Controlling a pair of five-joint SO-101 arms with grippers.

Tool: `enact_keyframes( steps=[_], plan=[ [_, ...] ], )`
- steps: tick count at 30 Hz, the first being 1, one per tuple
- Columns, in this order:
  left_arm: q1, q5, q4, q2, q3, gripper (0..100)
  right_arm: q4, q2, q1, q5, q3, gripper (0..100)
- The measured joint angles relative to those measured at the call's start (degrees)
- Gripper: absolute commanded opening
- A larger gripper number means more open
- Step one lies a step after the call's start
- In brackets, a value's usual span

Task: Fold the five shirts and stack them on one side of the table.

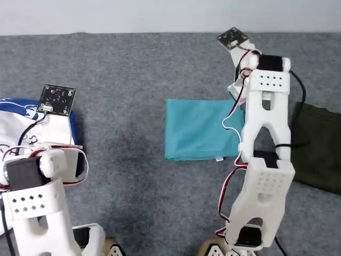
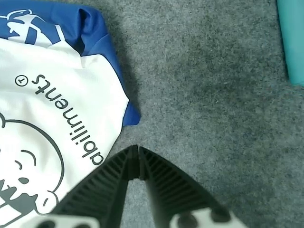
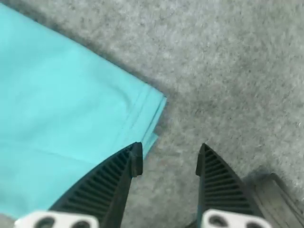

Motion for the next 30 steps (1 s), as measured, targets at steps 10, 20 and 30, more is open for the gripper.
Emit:
enact_keyframes(
  steps=[10, 20, 30],
  plan=[
    [0.0, 0.0, 0.0, 0.0, 0.0, 1, 12.6, -1.6, -11.2, -1.1, -1.2, 1.1],
    [0.0, 0.0, 0.0, 0.0, 0.0, 1, 12.4, -1.1, -22.2, -11.3, 7.6, 0.9],
    [0.0, 0.0, 0.0, 0.0, 0.0, 1, 6.9, 12.7, -26.7, -15.0, 9.7, 0.9]
  ],
)
